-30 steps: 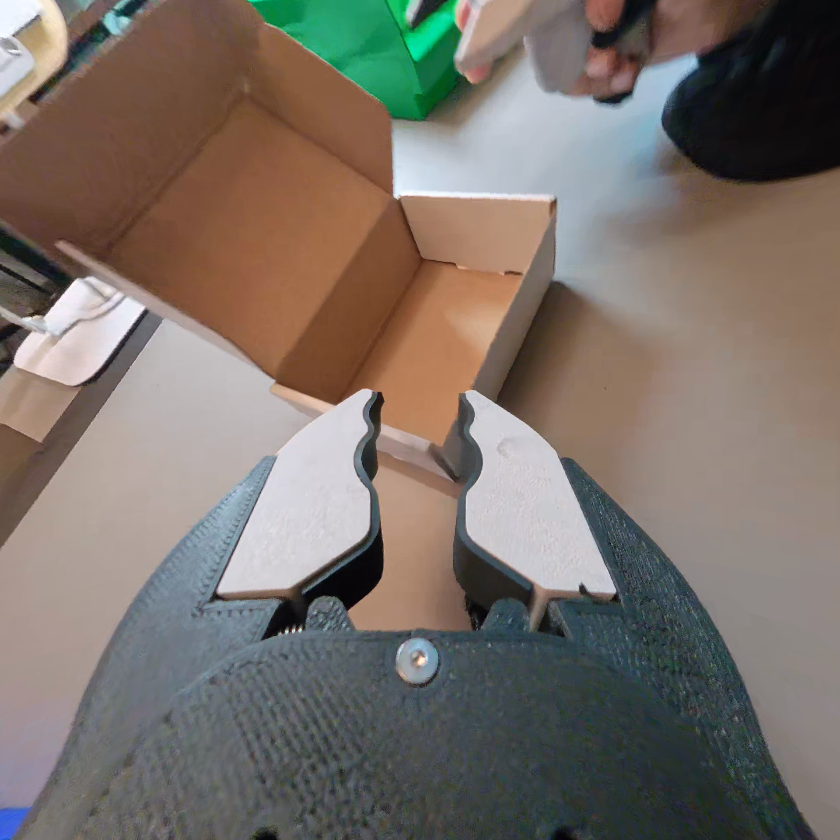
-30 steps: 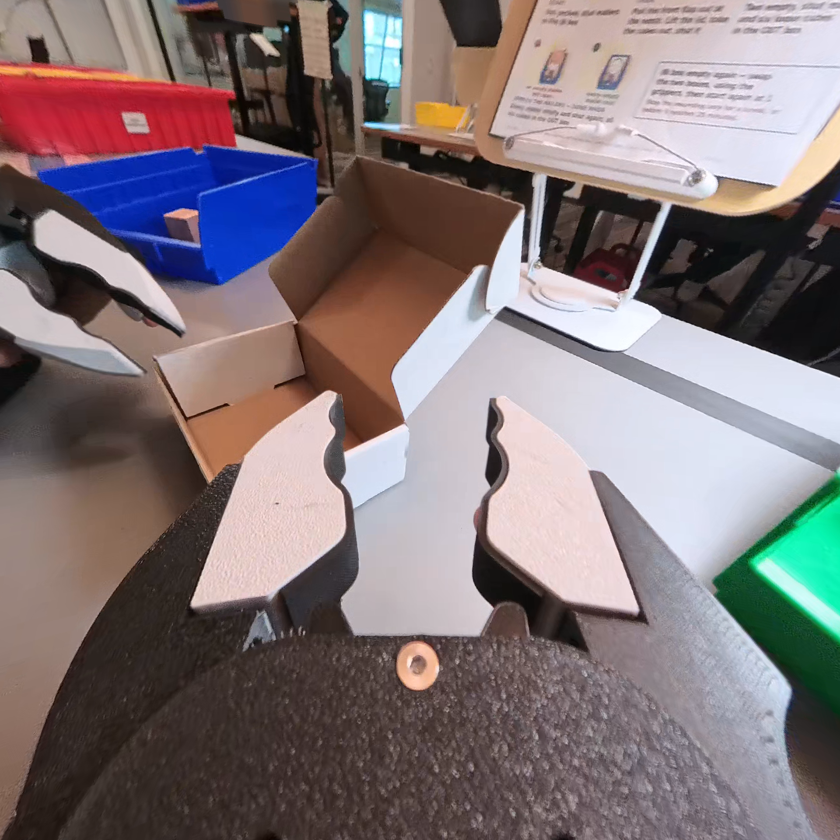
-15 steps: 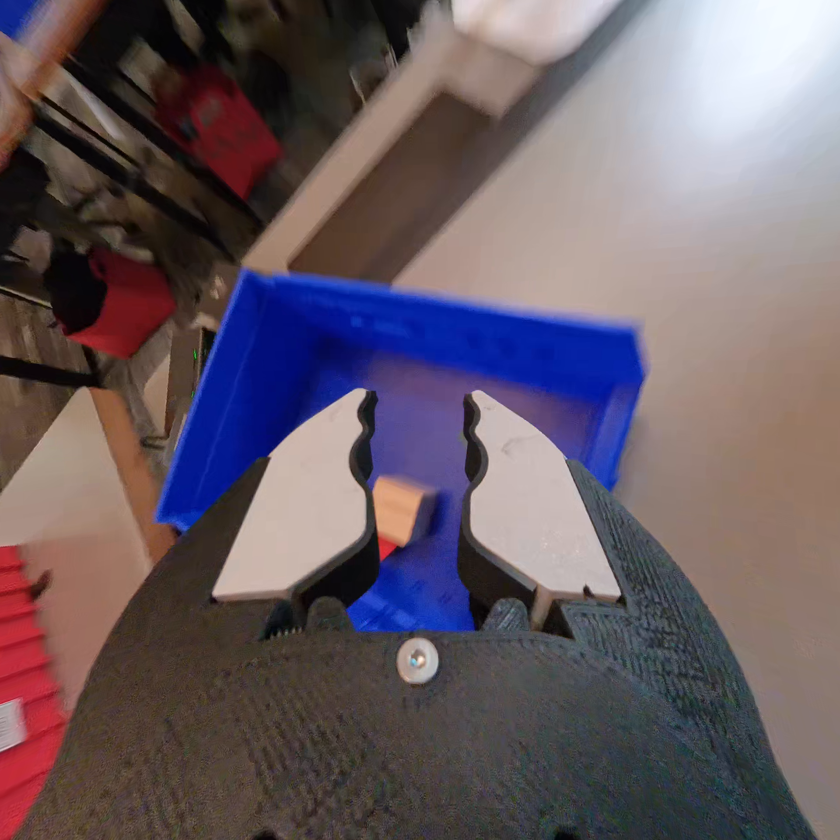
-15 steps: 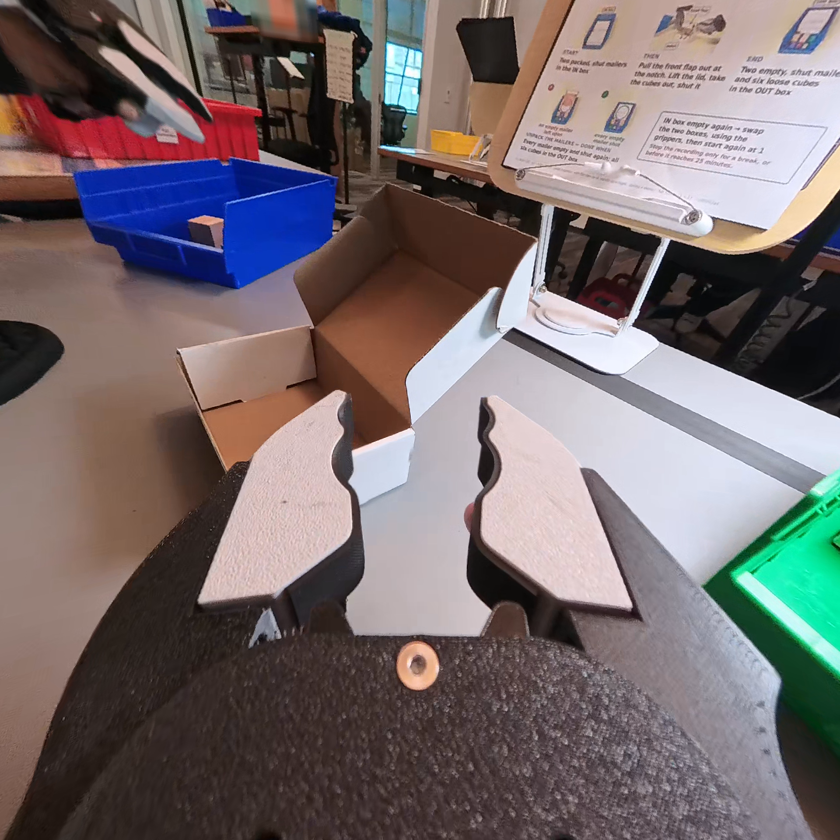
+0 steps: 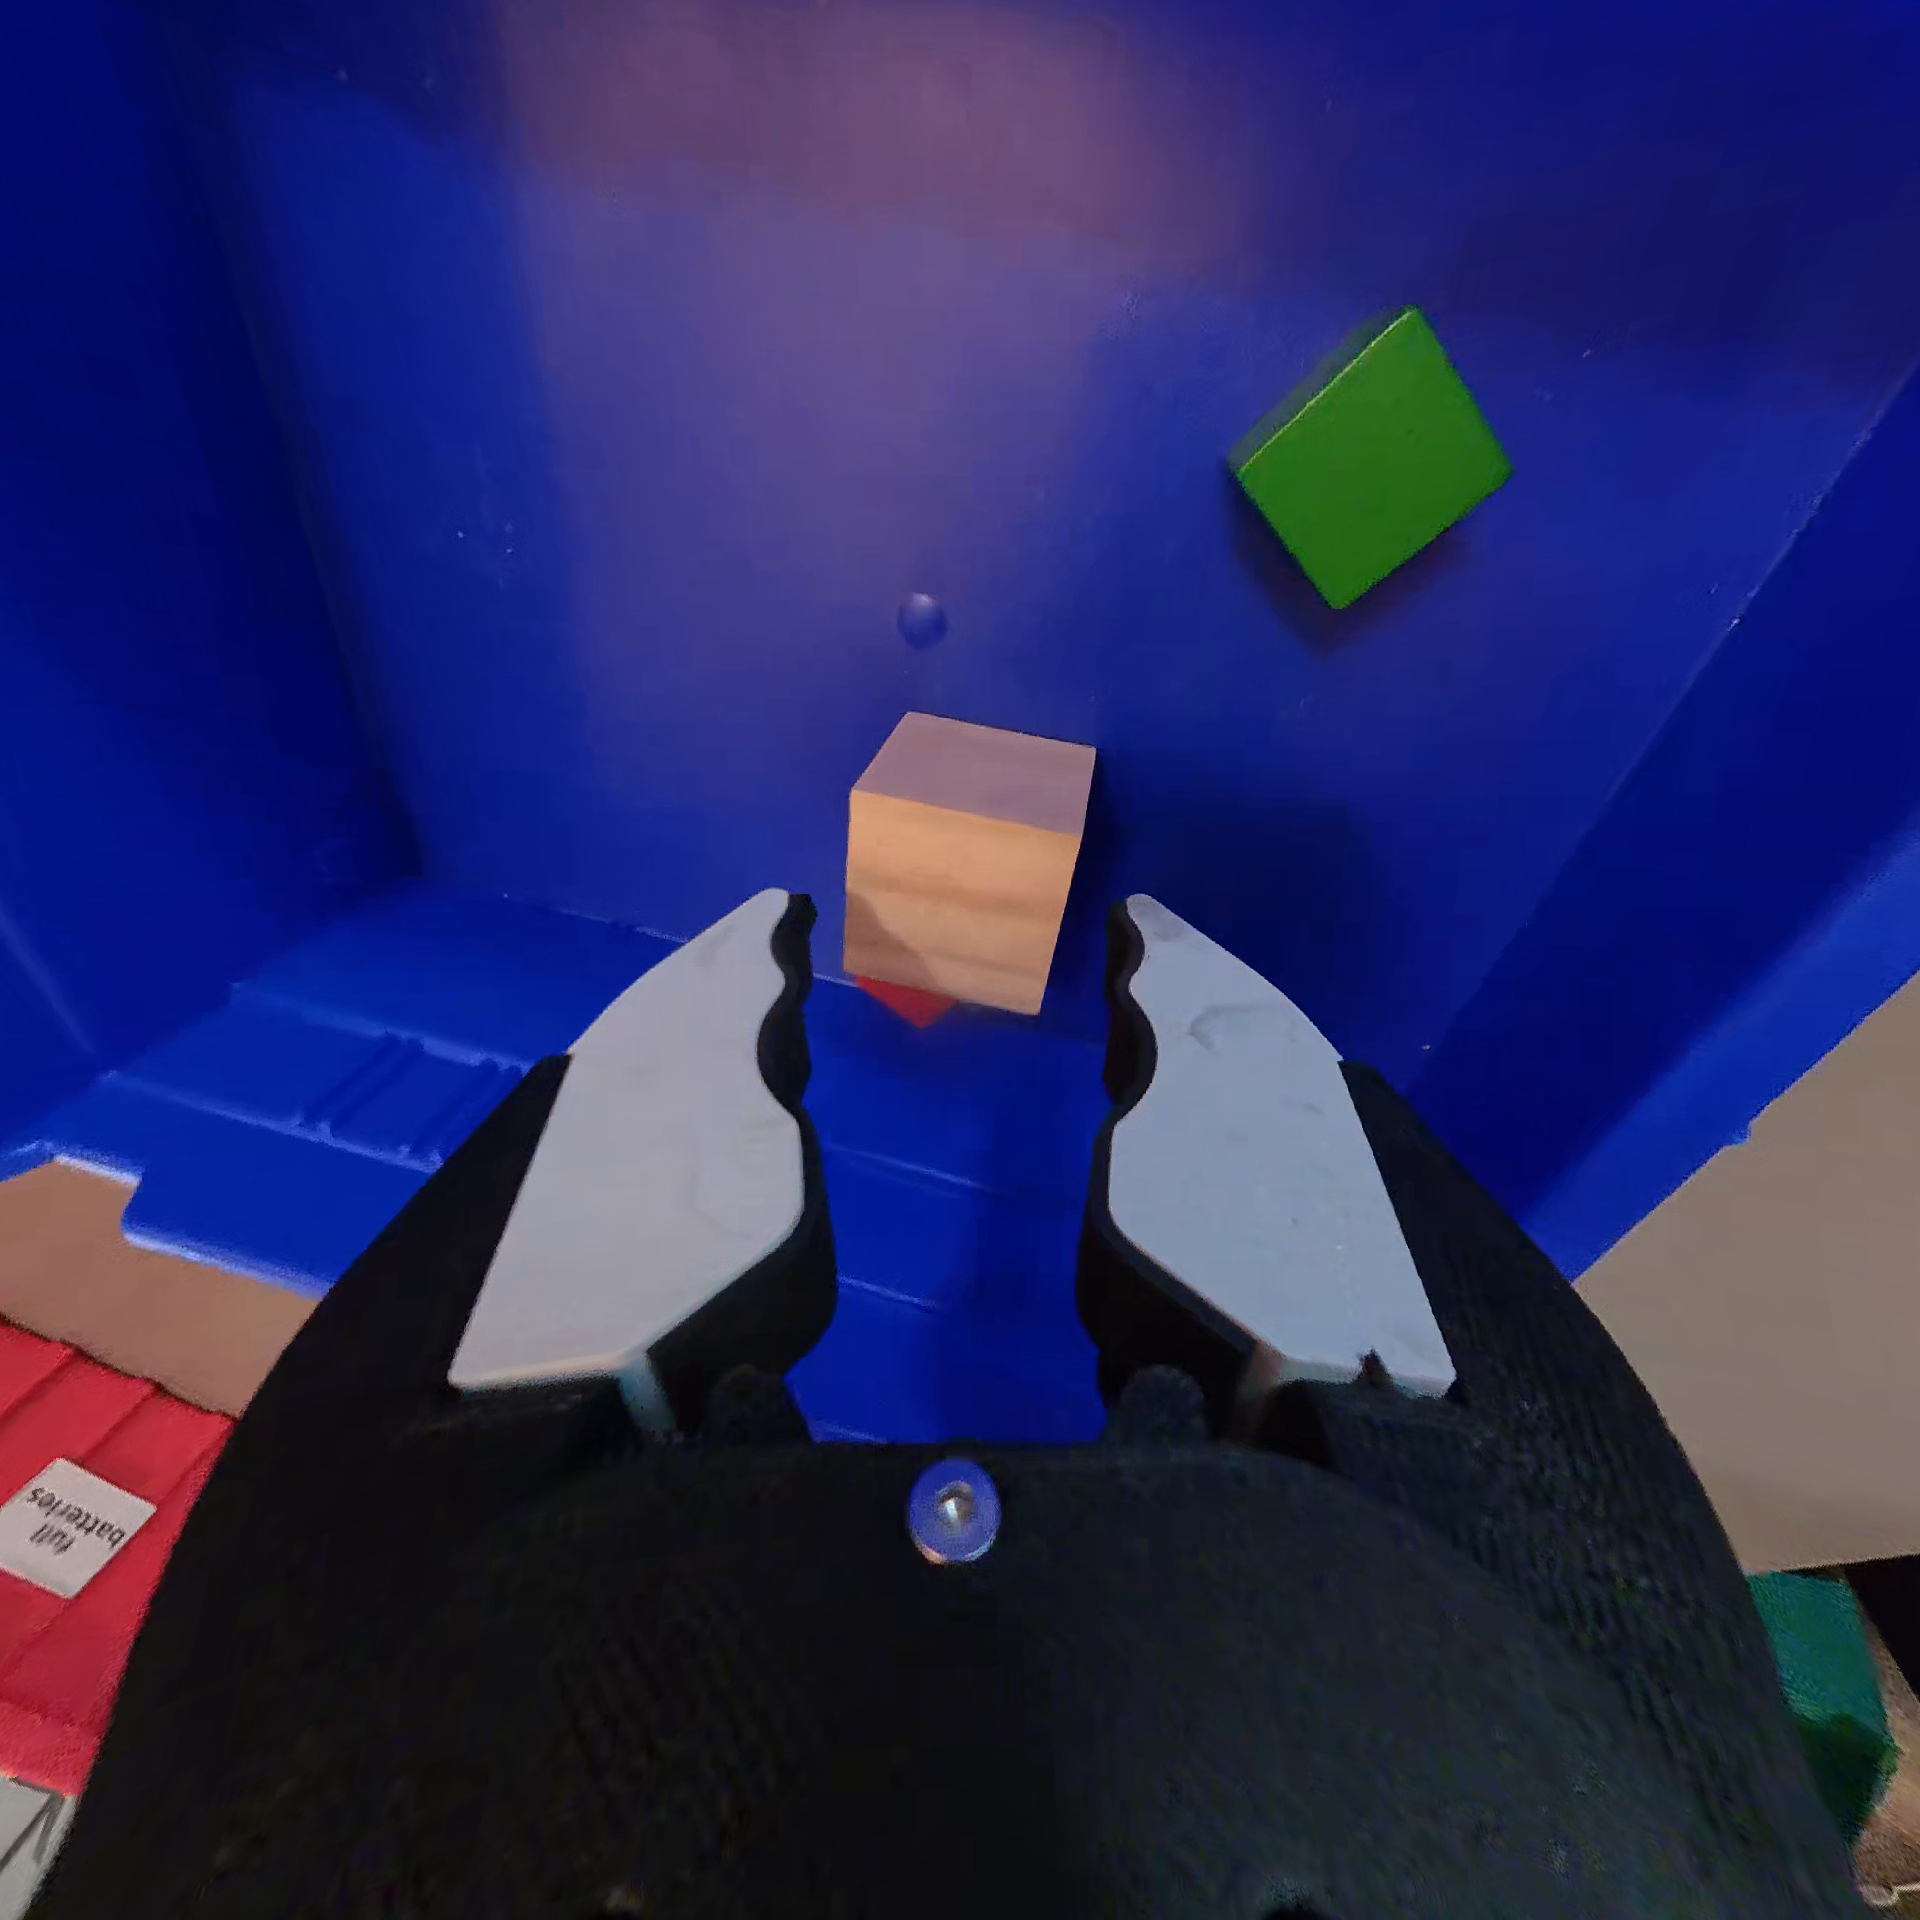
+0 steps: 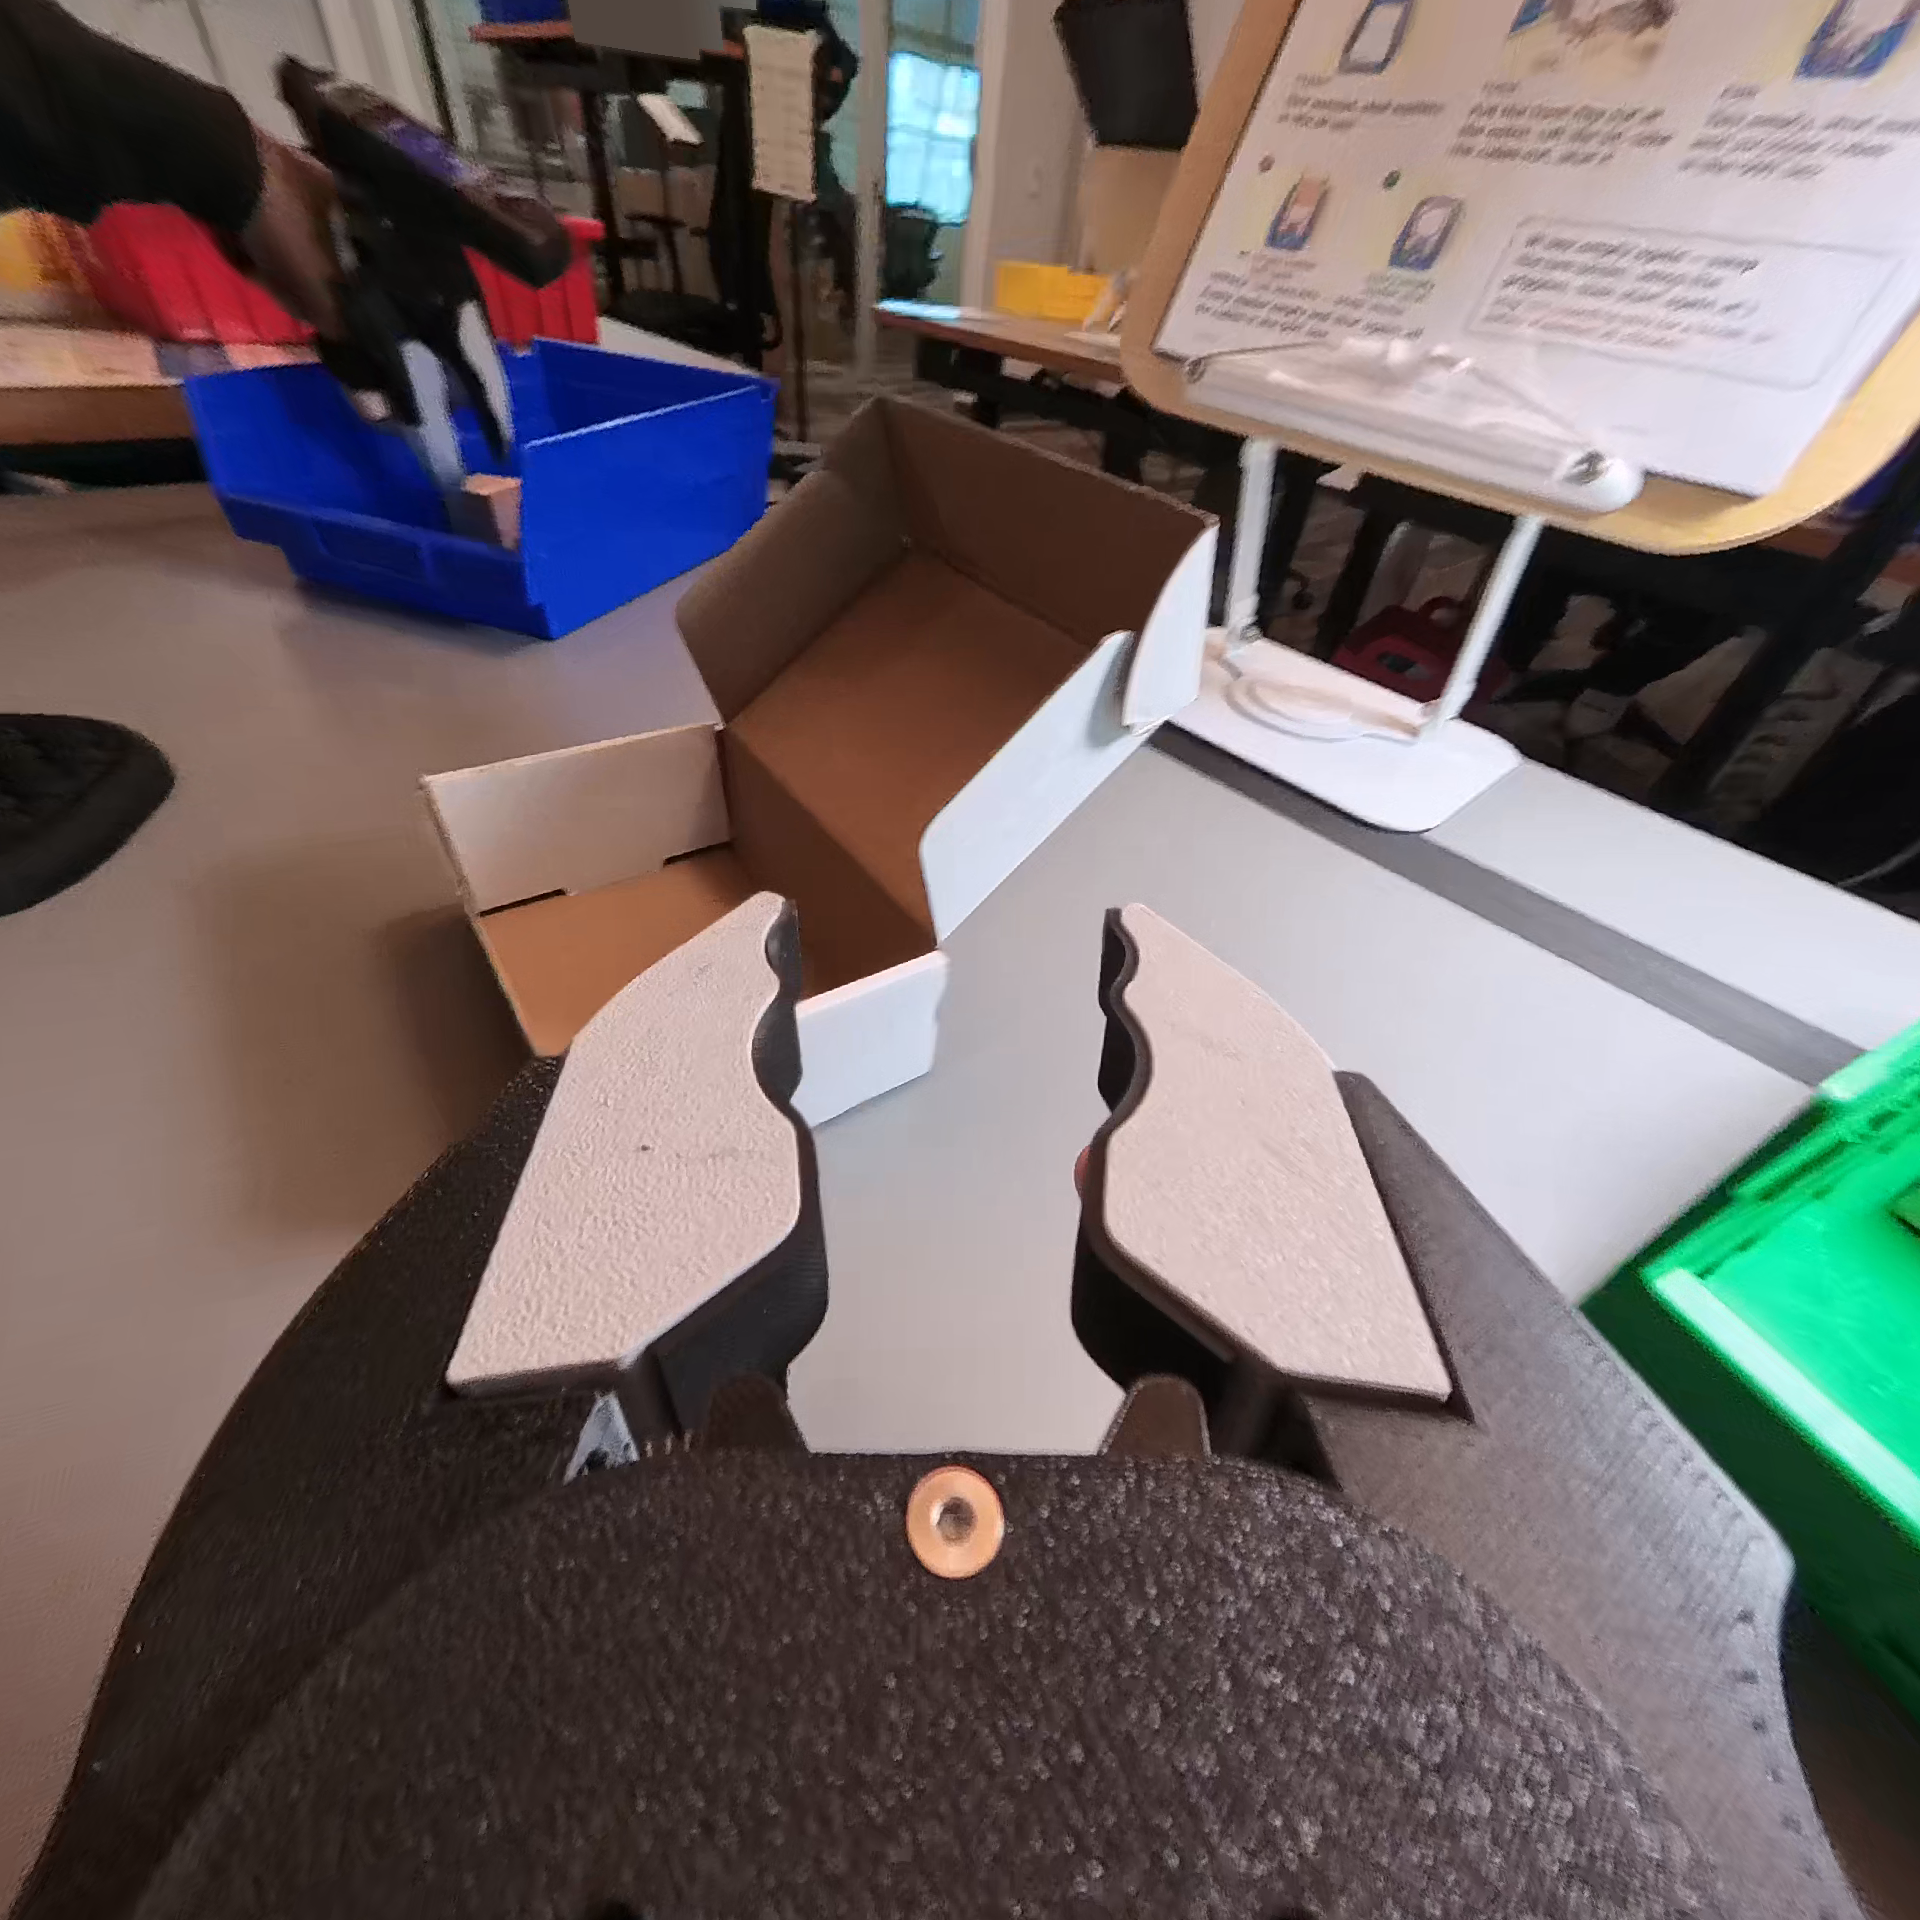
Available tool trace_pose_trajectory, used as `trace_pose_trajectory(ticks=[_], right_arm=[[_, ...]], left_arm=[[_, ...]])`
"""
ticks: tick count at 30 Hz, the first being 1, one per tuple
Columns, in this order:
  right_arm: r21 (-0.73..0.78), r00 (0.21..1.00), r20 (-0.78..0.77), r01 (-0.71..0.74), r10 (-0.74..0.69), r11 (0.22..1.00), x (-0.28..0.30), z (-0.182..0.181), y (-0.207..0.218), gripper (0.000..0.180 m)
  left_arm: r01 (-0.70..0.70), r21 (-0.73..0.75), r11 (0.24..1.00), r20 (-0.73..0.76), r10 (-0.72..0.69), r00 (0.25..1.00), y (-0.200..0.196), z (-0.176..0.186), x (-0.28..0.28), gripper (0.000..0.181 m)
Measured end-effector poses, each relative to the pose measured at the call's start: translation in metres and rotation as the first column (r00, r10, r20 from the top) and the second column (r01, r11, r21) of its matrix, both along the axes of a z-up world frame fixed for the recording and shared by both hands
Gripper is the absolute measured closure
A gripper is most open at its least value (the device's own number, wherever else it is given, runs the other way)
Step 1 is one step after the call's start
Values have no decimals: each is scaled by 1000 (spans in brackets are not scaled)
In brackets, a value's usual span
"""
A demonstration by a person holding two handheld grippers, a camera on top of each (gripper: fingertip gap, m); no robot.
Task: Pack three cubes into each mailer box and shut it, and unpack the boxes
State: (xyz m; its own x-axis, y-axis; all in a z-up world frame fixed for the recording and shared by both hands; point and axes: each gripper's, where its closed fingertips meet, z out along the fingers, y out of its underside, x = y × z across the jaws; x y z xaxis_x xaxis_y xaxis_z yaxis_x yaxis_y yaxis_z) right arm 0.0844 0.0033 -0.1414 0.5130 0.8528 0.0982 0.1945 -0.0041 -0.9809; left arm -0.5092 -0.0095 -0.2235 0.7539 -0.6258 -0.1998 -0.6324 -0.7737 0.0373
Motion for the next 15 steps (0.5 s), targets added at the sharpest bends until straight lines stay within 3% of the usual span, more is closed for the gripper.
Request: trace_pose_trajectory(ticks=[8, 12, 15], right_arm=[[-103, 982, 110, -140, 151, 985, -11, -20, -27, 113], [-97, 974, 136, -168, 180, 981, -14, -22, -36, 113], [-101, 971, 142, -180, 194, 978, -16, -25, -38, 114]], left_arm=[[24, 0, 1000, -44, -24, 999, 7, -4, 5, 139], [89, 87, 992, -63, -84, 995, 17, 37, 26, 139], [183, 182, 966, -35, -180, 983, 27, 85, 80, 139]])
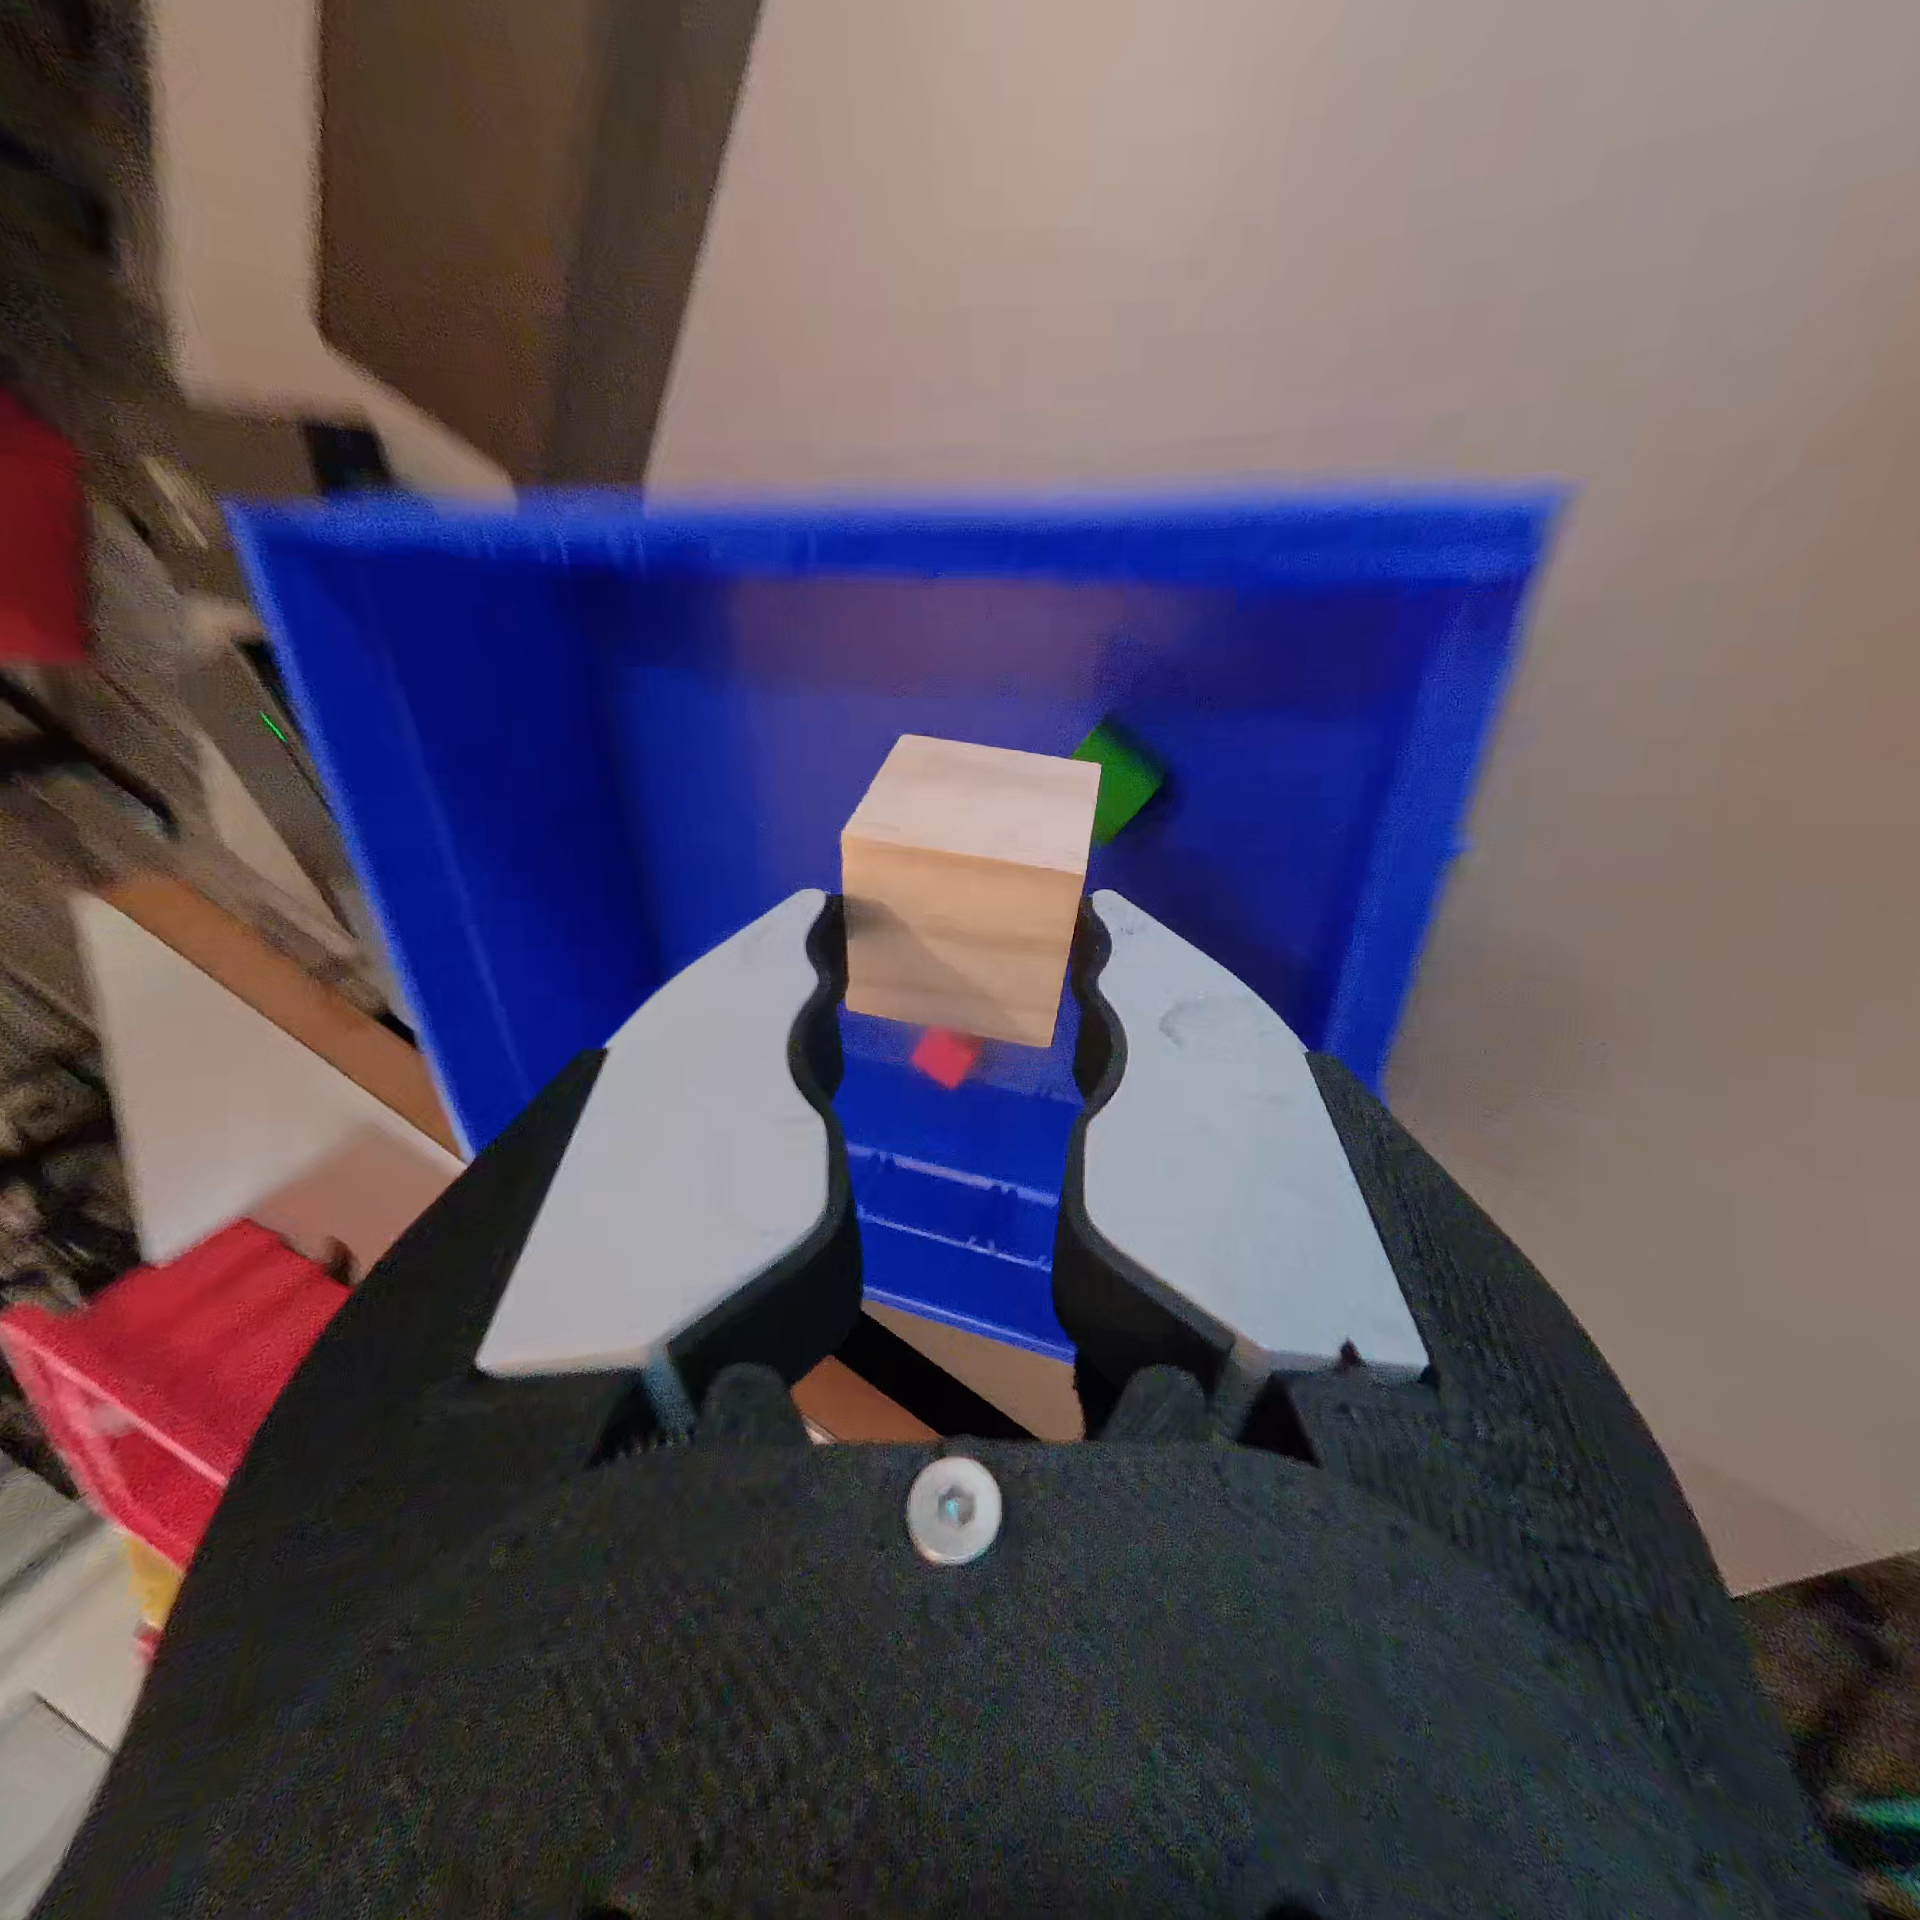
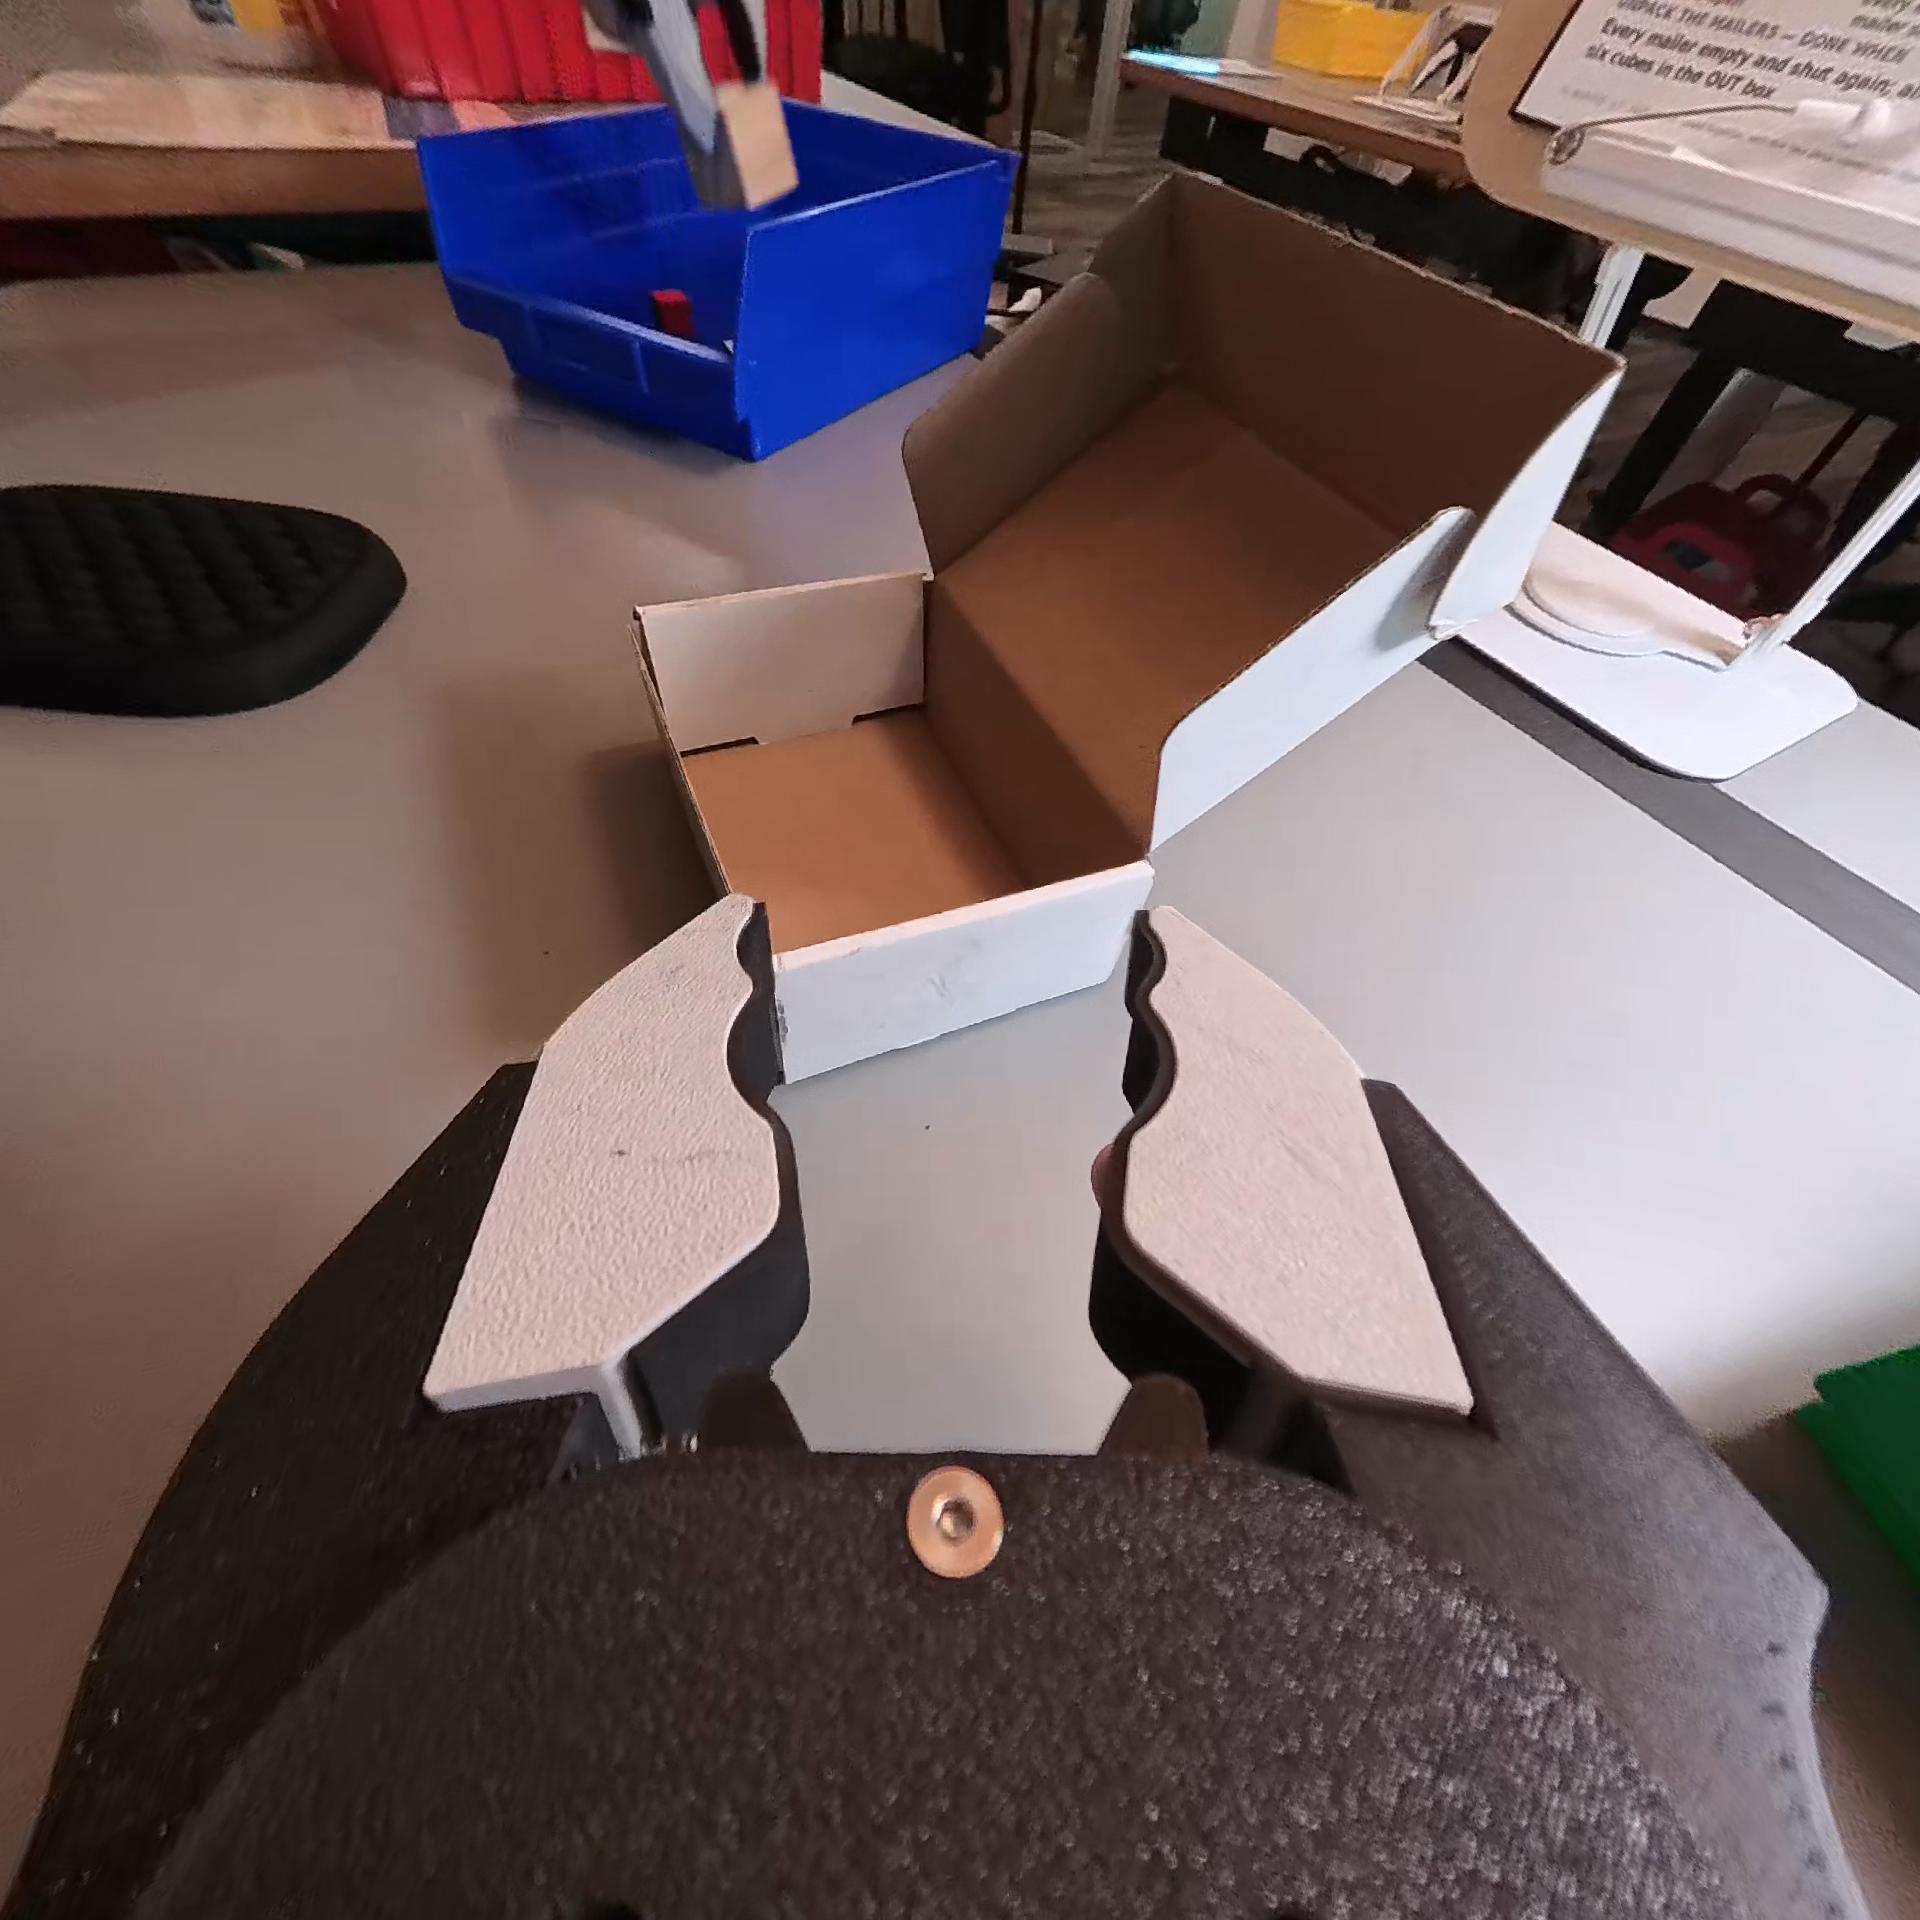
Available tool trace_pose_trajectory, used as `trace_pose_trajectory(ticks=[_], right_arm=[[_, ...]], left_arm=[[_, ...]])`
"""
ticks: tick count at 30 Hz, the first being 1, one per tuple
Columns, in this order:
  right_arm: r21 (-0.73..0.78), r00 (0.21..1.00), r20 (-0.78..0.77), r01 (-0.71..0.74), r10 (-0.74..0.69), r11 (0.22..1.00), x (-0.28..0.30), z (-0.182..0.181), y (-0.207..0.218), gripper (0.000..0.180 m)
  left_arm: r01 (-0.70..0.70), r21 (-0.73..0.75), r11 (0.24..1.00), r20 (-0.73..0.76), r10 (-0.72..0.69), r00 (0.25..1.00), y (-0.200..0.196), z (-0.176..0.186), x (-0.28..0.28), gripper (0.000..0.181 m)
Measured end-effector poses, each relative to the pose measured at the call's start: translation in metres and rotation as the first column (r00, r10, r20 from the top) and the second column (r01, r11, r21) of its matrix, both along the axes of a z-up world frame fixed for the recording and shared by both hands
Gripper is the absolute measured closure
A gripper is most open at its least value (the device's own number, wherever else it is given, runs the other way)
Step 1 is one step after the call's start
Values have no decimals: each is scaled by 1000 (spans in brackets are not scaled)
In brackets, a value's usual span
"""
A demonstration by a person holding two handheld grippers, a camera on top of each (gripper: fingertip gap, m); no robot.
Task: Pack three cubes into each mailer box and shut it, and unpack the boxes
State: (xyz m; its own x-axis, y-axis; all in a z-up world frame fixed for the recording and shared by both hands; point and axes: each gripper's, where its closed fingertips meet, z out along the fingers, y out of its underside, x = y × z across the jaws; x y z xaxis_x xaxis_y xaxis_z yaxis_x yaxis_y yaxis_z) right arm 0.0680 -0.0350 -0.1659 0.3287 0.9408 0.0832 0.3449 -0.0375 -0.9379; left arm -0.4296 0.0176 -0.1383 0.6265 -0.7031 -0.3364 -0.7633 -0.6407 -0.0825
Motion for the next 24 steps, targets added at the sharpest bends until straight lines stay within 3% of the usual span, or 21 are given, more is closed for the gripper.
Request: trace_pose_trajectory(ticks=[5, 8, 11, 17, 24], right_arm=[[-12, 1000, 12, -13, 14, 1000, -3, -6, -2, 118], [-13, 1000, 11, -24, 24, 1000, -6, -5, -6, 119], [-2, 1000, 9, -26, 26, 1000, -7, -4, -8, 120], [-21, 1000, -4, -26, 26, 999, -3, -6, -6, 124], [-8, 1000, -4, -29, 29, 1000, -1, -4, -7, 125]], left_arm=[[313, 115, 943, 80, -323, 943, -5, 58, 156, 139], [479, 123, 869, 146, -493, 858, -21, 56, 249, 139], [578, 61, 814, 166, -579, 798, -34, 33, 313, 139], [603, -142, 785, 88, -597, 797, -35, -34, 359, 139], [550, -259, 794, 39, -560, 828, -39, -76, 362, 139]])
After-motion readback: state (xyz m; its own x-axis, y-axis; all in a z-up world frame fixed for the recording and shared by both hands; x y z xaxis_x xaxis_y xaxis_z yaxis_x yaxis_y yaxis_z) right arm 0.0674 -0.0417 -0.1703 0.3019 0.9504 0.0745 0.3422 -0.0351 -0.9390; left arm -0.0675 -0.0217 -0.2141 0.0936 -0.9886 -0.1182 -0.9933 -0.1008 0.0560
